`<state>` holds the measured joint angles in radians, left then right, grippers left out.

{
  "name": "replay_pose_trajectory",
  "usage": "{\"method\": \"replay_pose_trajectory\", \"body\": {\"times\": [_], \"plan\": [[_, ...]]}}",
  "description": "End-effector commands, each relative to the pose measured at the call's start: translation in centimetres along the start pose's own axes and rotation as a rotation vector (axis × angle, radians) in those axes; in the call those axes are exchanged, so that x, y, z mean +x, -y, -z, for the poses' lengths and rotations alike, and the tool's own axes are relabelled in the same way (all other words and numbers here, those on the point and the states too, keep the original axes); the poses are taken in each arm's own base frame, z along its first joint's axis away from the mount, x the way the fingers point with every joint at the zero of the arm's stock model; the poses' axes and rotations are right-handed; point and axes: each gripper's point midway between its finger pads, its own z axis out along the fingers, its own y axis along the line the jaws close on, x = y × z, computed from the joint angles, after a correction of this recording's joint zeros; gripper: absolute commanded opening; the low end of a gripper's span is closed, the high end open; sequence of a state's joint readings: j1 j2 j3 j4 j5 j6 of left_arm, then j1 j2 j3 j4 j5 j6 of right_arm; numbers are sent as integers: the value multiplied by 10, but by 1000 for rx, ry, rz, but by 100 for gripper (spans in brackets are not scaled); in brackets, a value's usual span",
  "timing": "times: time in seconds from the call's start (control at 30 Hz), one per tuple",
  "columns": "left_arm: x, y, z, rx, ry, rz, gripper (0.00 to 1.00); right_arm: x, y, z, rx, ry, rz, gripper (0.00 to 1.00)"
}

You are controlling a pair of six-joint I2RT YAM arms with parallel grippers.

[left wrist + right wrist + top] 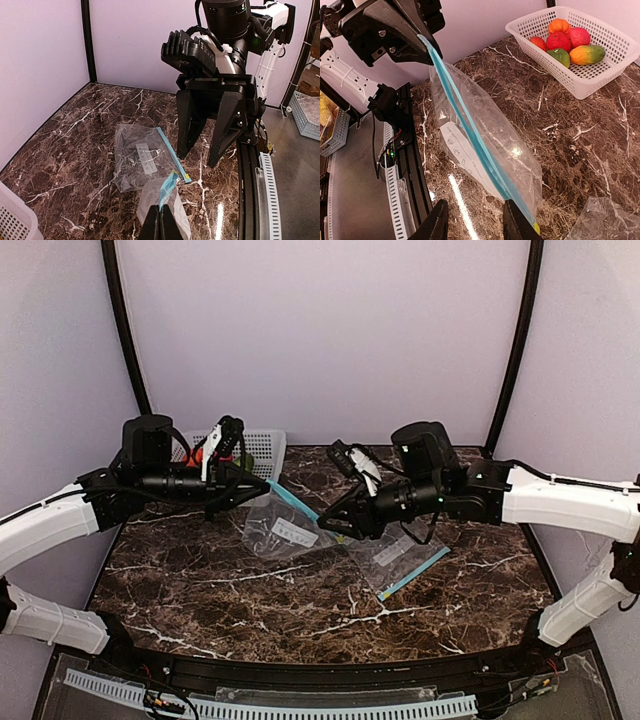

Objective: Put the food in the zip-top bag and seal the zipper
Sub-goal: Pass from the left arm to the right

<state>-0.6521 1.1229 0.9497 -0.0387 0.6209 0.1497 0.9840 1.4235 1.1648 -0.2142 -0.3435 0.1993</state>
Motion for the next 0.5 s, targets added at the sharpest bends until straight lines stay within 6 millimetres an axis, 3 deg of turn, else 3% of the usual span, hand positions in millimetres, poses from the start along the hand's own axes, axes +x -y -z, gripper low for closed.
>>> {"method": "replay_pose_trajectory", "body": {"times": [0.0, 0.47], "plan": [[-6, 14, 1, 71, 20, -18, 1, -7, -2, 0, 3, 11, 11, 35], [-5, 22, -1, 119, 8, -12, 1, -4, 2, -9, 7, -16, 14, 24]]}}
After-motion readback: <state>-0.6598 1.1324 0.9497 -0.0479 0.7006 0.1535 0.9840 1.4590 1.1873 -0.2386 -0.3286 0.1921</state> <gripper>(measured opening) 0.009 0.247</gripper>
